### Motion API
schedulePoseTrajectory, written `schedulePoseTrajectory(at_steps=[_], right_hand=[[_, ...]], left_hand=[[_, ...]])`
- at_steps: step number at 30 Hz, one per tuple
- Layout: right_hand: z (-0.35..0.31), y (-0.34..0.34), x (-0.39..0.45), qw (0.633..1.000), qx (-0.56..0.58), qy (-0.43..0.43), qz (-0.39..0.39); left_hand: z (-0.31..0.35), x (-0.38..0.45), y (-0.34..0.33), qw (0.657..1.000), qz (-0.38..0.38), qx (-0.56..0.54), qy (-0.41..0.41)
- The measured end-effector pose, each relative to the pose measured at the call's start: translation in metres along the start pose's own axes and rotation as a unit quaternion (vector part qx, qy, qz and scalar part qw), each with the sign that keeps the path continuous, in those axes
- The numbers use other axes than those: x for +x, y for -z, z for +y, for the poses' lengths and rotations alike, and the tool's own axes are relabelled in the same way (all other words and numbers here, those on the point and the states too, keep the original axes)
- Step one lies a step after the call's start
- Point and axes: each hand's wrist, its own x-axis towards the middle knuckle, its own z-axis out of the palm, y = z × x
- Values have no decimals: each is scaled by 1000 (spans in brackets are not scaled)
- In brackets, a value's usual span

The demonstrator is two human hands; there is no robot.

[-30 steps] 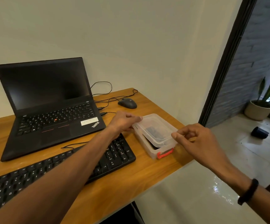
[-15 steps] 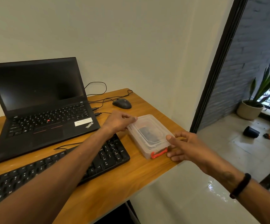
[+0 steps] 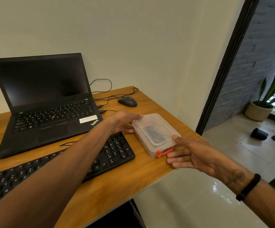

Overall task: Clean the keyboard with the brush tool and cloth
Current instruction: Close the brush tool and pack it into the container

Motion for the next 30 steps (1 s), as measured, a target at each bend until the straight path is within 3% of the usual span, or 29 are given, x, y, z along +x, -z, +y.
schedulePoseTrajectory(at_steps=[13,23,30], right_hand=[[0,1,3,999,36,8,-2],[9,-1,8,997,46,39,45],[8,-8,6,985,30,132,104]], left_hand=[[-4,-1,7,988,-18,-154,11],[-11,1,9,993,44,-67,-85],[-17,3,3,981,95,50,-161]])
